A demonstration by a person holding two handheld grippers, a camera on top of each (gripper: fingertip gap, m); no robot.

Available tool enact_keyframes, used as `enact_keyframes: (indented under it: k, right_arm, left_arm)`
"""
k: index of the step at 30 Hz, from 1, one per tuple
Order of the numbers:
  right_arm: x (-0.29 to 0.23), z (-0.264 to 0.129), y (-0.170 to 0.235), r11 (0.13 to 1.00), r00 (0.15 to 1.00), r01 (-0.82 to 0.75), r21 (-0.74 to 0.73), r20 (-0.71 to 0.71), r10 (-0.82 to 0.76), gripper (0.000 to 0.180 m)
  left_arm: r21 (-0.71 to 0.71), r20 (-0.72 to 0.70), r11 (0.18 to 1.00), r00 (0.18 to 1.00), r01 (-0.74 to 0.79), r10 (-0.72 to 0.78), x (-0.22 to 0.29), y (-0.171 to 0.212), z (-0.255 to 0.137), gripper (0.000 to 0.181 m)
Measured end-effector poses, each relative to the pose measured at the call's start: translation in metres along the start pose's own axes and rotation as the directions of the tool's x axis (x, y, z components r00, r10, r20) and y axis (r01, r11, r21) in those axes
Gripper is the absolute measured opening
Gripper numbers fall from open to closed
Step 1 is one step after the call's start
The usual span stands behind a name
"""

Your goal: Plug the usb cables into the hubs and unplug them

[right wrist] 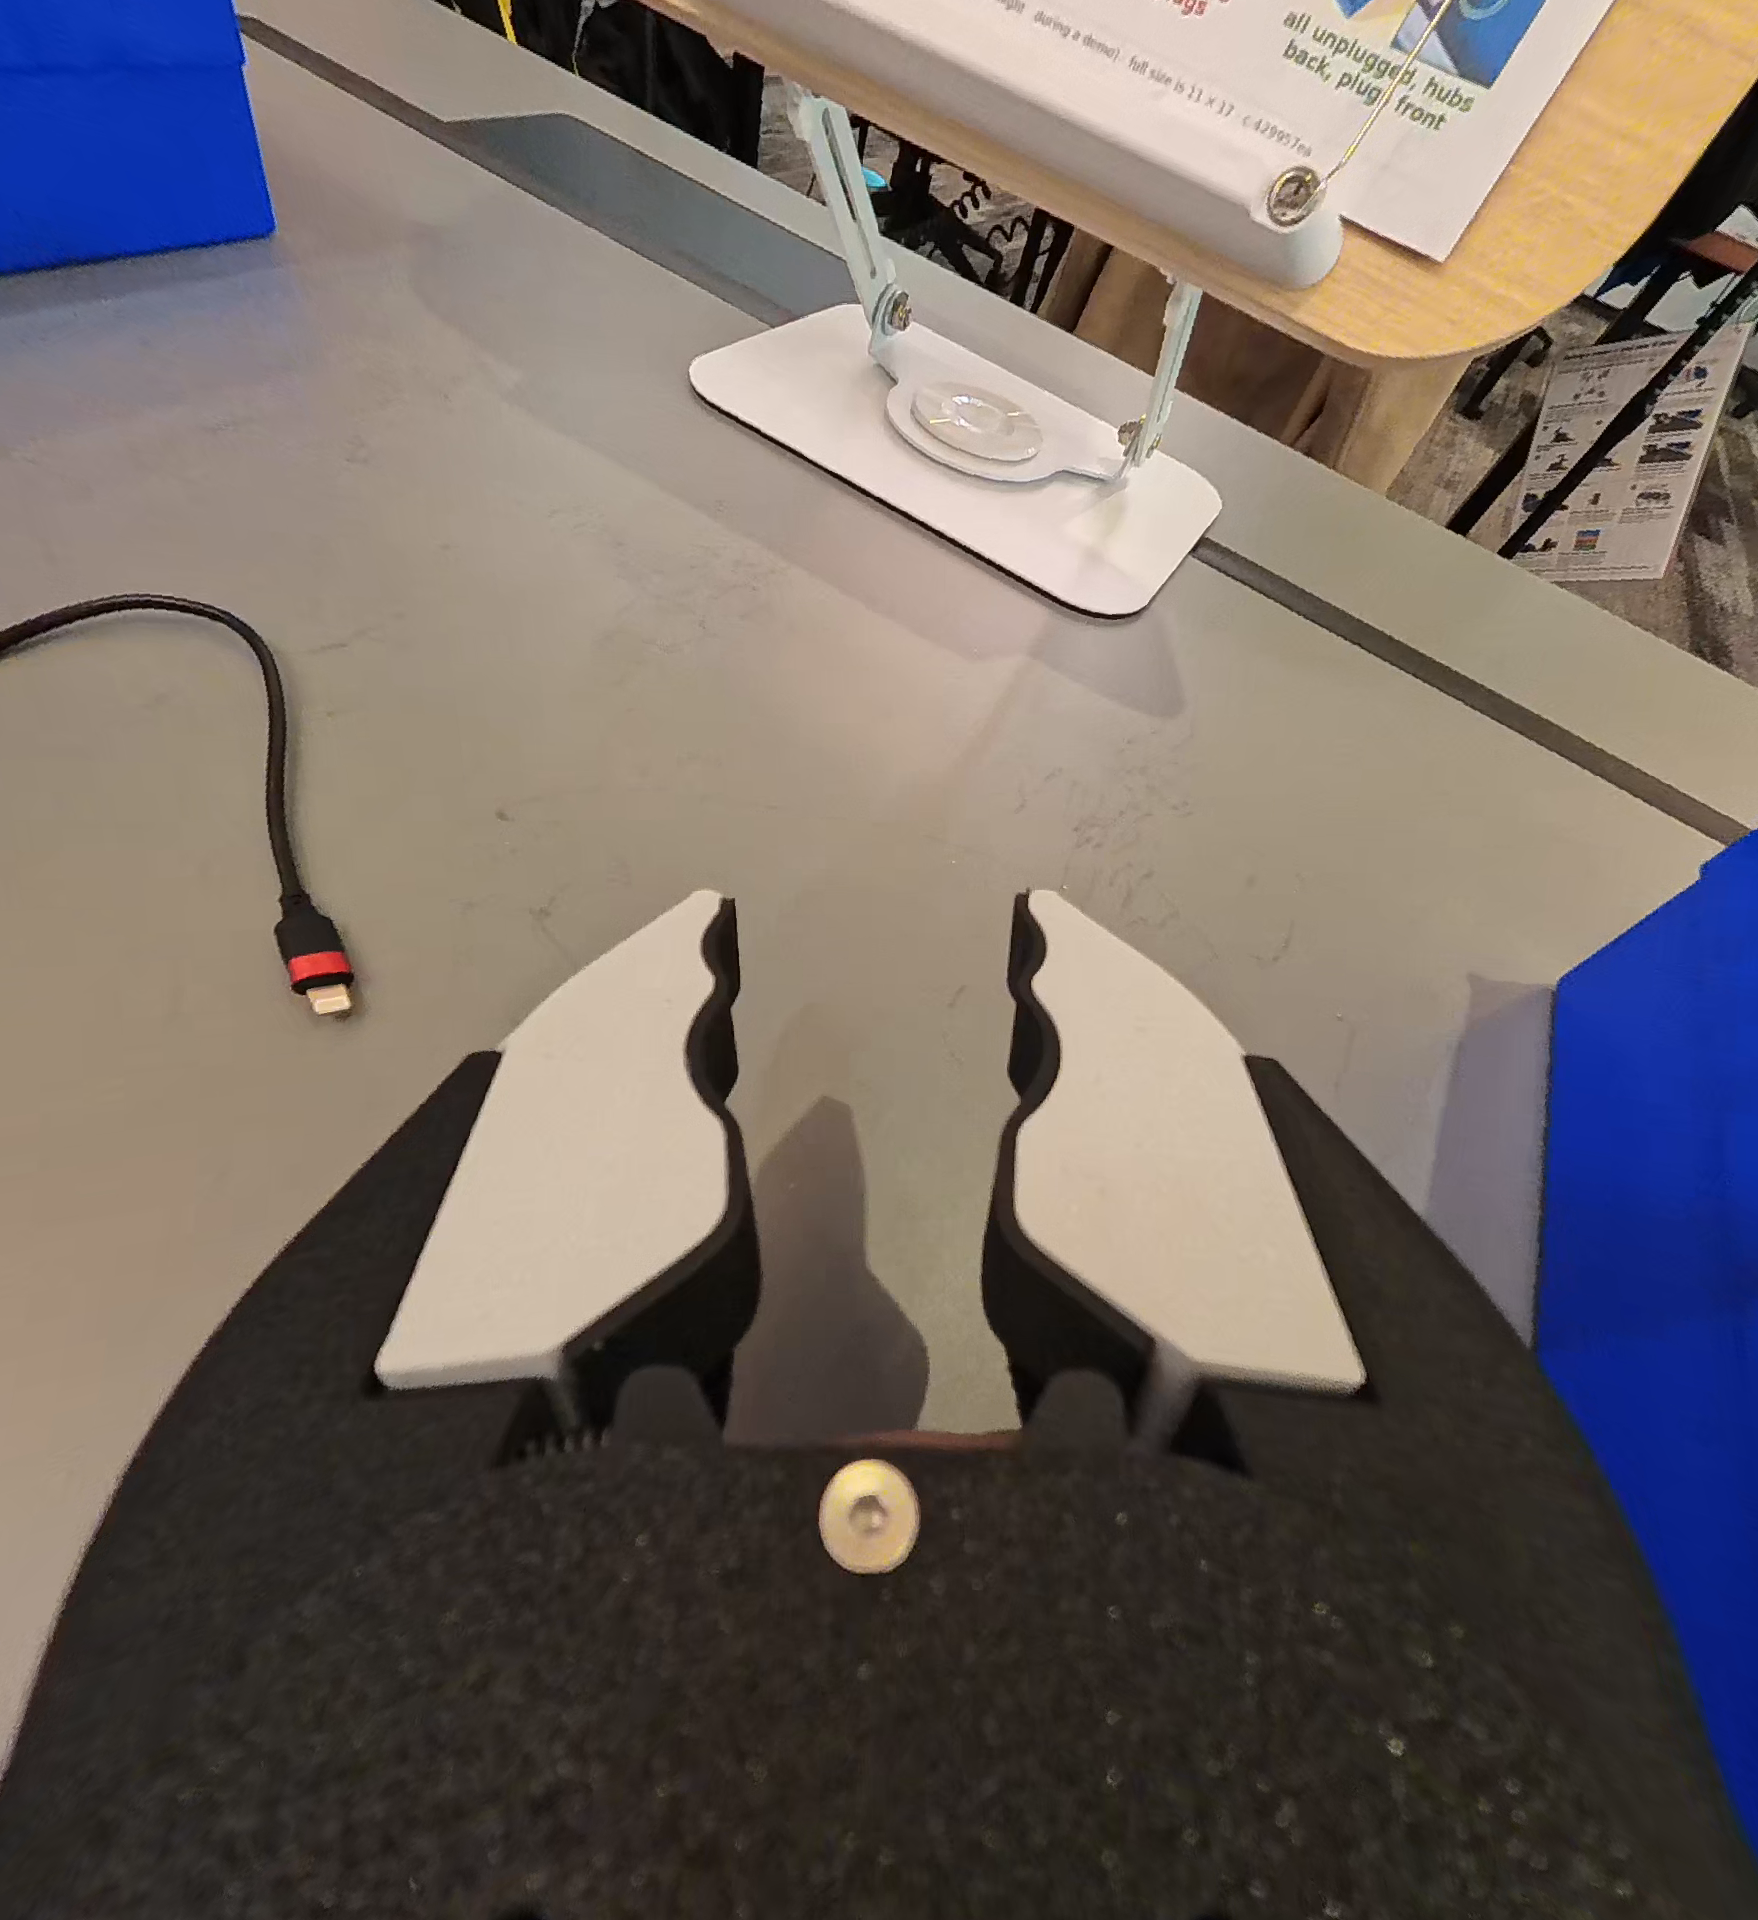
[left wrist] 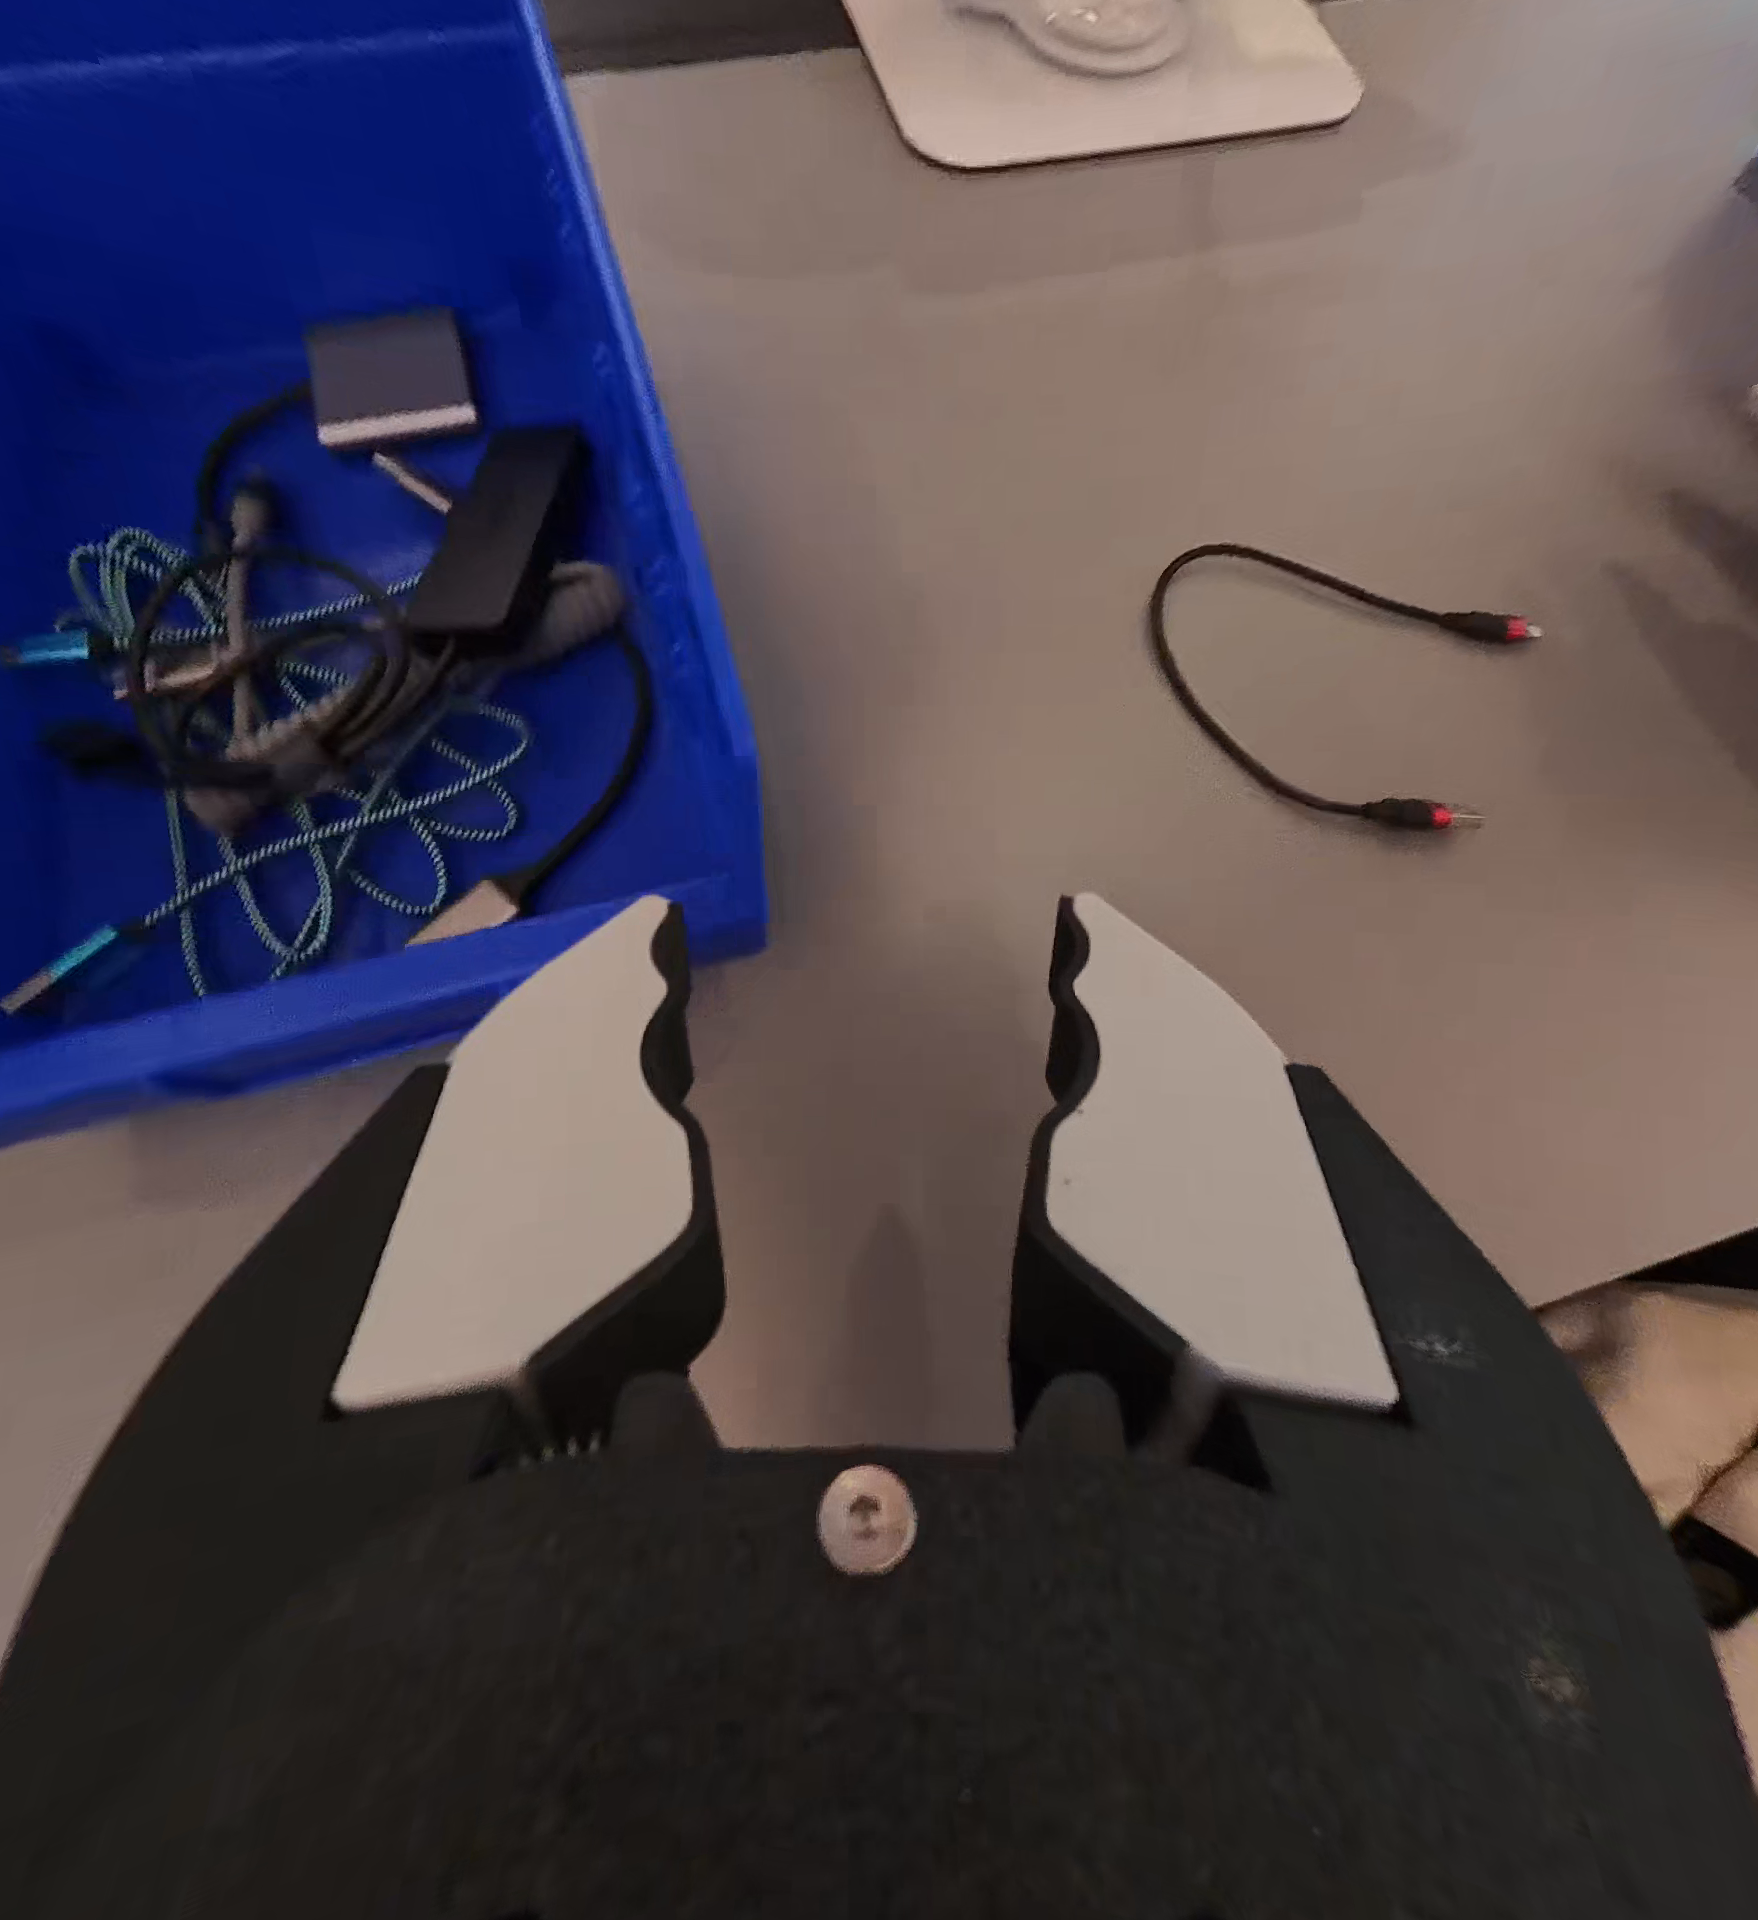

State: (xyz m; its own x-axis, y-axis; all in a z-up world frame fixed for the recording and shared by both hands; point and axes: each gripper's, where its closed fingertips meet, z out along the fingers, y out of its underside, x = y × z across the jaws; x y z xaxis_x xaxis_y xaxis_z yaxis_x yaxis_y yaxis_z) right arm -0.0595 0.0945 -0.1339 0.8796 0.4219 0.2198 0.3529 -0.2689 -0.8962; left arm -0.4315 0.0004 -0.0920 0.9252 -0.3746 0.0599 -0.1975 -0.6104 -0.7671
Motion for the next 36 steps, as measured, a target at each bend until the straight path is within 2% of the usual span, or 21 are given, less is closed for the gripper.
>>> enact_keyframes:
  k: [3, 7, 10, 14, 17, 21, 27, 31, 32, 36]
  right_arm:
    - [0.0, 0.001, 0.001, 1.0, 1.0, -0.004, -0.008, 0.0, 0.004, 0.049]
    - [0.001, 0.001, 0.001, 1.0, 1.0, -0.006, -0.01, 0.001, 0.006, 0.049]
    - [0.0, 0.001, 0.002, 1.0, 1.0, -0.004, -0.013, 0.005, 0.004, 0.049]
    - [-0.001, 0.002, 0.001, 1.0, 1.0, 0.004, -0.012, 0.01, -0.004, 0.049]
    - [-0.002, 0.001, 0.001, 1.0, 1.0, 0.006, -0.012, 0.01, -0.006, 0.049]
    - [-0.002, 0.001, 0.001, 1.0, 1.0, 0.006, -0.005, 0.013, -0.006, 0.049]
    - [-0.004, 0.001, 0.001, 1.0, 1.0, 0.021, -0.01, 0.013, -0.021, 0.049]
    - [-0.005, 0.002, 0.002, 0.999, 0.999, 0.044, -0.018, 0.01, -0.044, 0.049]
    - [-0.006, 0.002, 0.002, 0.999, 0.999, 0.047, -0.019, 0.009, -0.047, 0.049]
    - [-0.006, 0.001, 0.002, 0.999, 0.999, 0.048, -0.016, 0.01, -0.048, 0.048]
  left_arm:
    - [-0.012, 0.022, 1.0, 1.0, 0.008, -0.007, -0.016, -0.007, 0.002, 0.066]
    - [-0.036, 0.079, 0.999, 0.997, 0.03, -0.027, -0.062, -0.059, 0.027, 0.066]
    - [-0.148, 0.125, 0.987, 0.991, 0.059, -0.04, -0.109, -0.093, 0.075, 0.069]
    - [-0.325, 0.121, 0.929, 0.982, 0.177, -0.145, -0.149, -0.111, 0.149, 0.076]
    - [-0.438, 0.127, 0.871, 0.974, 0.224, -0.186, -0.158, -0.107, 0.188, 0.077]
    - [-0.539, 0.169, 0.815, 0.975, 0.212, -0.142, -0.167, -0.092, 0.216, 0.086]
    - [-0.562, 0.212, 0.798, 0.971, 0.217, -0.115, -0.179, -0.083, 0.24, 0.094]
    - [-0.549, 0.205, 0.813, 0.974, 0.194, -0.094, -0.181, -0.086, 0.241, 0.088]
    - [-0.542, 0.194, 0.822, 0.978, 0.177, -0.083, -0.18, -0.088, 0.24, 0.056]
    - [-0.546, 0.154, 0.828, 0.987, 0.13, -0.053, -0.177, -0.082, 0.235, 0.056]
